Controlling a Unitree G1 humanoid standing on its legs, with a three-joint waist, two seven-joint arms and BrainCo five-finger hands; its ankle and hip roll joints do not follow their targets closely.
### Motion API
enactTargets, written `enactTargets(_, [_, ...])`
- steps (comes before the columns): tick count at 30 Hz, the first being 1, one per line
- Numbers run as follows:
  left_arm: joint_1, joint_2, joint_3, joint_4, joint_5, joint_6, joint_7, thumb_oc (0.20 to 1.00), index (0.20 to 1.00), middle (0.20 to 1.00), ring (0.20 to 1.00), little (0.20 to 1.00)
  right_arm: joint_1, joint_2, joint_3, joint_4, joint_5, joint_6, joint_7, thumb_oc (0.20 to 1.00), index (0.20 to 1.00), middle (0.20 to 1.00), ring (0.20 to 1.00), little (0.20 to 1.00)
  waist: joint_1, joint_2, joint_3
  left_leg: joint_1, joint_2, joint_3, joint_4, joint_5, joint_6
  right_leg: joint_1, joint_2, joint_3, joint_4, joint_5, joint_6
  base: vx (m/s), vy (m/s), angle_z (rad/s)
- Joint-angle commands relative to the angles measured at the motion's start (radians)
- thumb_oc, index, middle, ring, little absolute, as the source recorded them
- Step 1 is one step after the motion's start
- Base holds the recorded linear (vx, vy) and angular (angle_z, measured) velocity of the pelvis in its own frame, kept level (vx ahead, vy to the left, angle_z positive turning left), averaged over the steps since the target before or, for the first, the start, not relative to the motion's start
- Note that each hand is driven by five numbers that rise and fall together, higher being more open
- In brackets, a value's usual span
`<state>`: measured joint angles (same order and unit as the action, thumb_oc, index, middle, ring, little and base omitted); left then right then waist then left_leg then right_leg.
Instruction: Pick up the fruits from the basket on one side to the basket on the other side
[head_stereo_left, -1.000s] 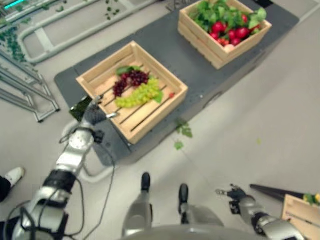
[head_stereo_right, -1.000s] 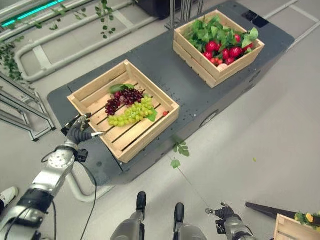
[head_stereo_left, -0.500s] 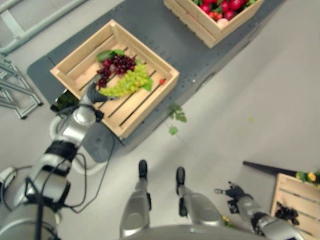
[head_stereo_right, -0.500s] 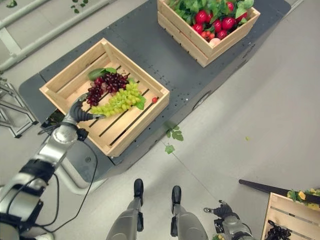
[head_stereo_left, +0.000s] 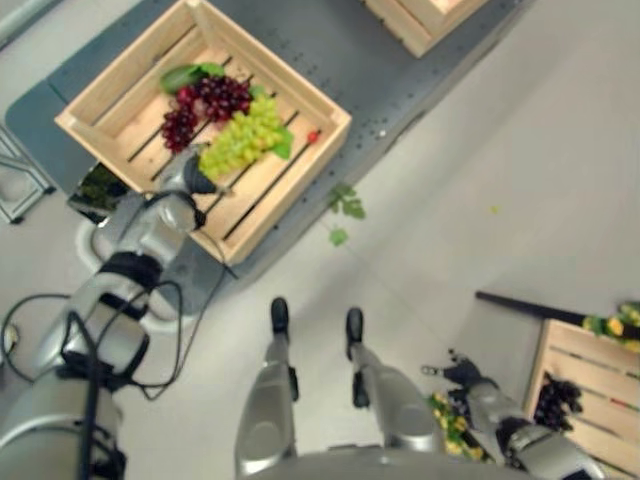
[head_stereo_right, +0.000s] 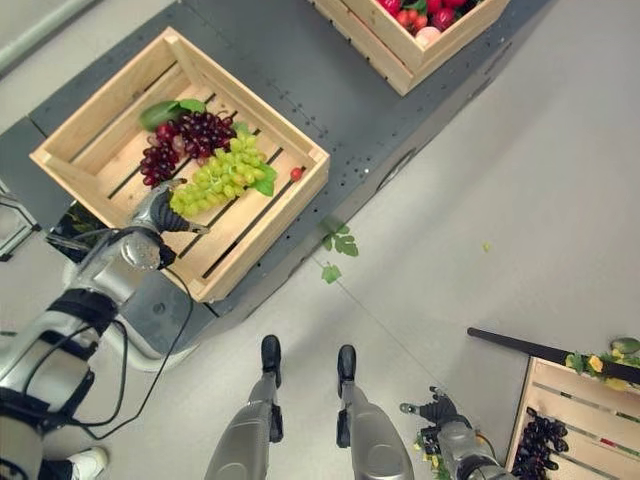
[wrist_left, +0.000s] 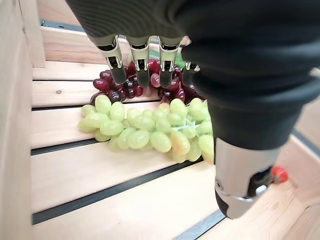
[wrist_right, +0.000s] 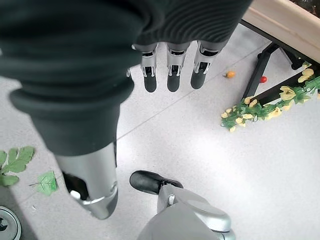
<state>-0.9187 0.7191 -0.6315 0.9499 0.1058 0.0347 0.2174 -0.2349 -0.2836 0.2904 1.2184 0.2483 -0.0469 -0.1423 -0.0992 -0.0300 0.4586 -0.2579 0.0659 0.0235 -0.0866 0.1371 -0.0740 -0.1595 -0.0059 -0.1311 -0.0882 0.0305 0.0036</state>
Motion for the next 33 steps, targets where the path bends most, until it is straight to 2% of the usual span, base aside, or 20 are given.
enactTargets(1, [-0.155, -0.001, -0.007, 0.083, 0.071, -0.002, 0.03, 1.0, 1.0, 1.0, 1.0, 1.0, 0.018, -0.02, 0.013, -0.029, 0.043, -0.021, -0.031, 1.0, 1.0, 1.0, 1.0, 1.0, -0.013, 0.001, 0.003, 0.006, -0.048, 0.006, 0.006, -0.043, 0.028, -0.115, -0.036, 0.024, 0.022, 0.097, 0.102, -0.02, 0.018, -0.17])
enactTargets(10, [-0.208, -0.019, -0.013, 0.213, 0.06, 0.008, 0.053, 1.0, 1.0, 1.0, 1.0, 1.0, 0.024, -0.022, 0.031, -0.07, 0.071, -0.046, -0.044, 1.0, 1.0, 1.0, 1.0, 1.0, -0.03, -0.007, 0.038, -0.04, -0.048, 0.018, 0.007, -0.029, 0.03, -0.168, -0.038, 0.046, 0.027, 0.115, 0.106, -0.02, 0.015, -0.07])
enactTargets(15, [-0.237, -0.005, -0.017, 0.256, 0.05, 0.013, 0.069, 1.0, 1.0, 1.0, 1.0, 1.0, 0.032, -0.021, 0.039, -0.093, 0.085, -0.057, -0.047, 1.0, 1.0, 1.0, 1.0, 1.0, -0.038, -0.011, 0.044, -0.073, -0.047, 0.027, 0.007, -0.023, 0.032, -0.203, -0.036, 0.055, 0.027, 0.127, 0.11, -0.01, 0.023, -0.09])
enactTargets(23, [-0.299, 0.037, 0.017, 0.31, -0.049, 0.008, 0.111, 1.0, 1.0, 1.0, 1.0, 1.0, 0.052, -0.013, 0.055, -0.14, 0.115, -0.079, -0.056, 1.0, 1.0, 1.0, 1.0, 1.0, -0.044, -0.026, 0.057, -0.123, -0.046, 0.028, 0.001, -0.015, 0.035, -0.262, -0.029, 0.076, 0.022, 0.143, 0.115, 0.0, 0.006, -0.14])
enactTargets(33, [-0.229, 0.113, 0.129, 0.19, -0.205, -0.044, 0.203, 1.0, 1.0, 1.0, 1.0, 1.0, 0.066, 0.002, 0.046, -0.144, 0.134, -0.093, -0.064, 1.0, 1.0, 1.0, 1.0, 1.0, -0.023, -0.015, 0.061, -0.139, -0.052, 0.021, 0.002, -0.022, 0.042, -0.282, -0.029, 0.09, 0.02, 0.147, 0.112, 0.0, 0.003, -0.04])
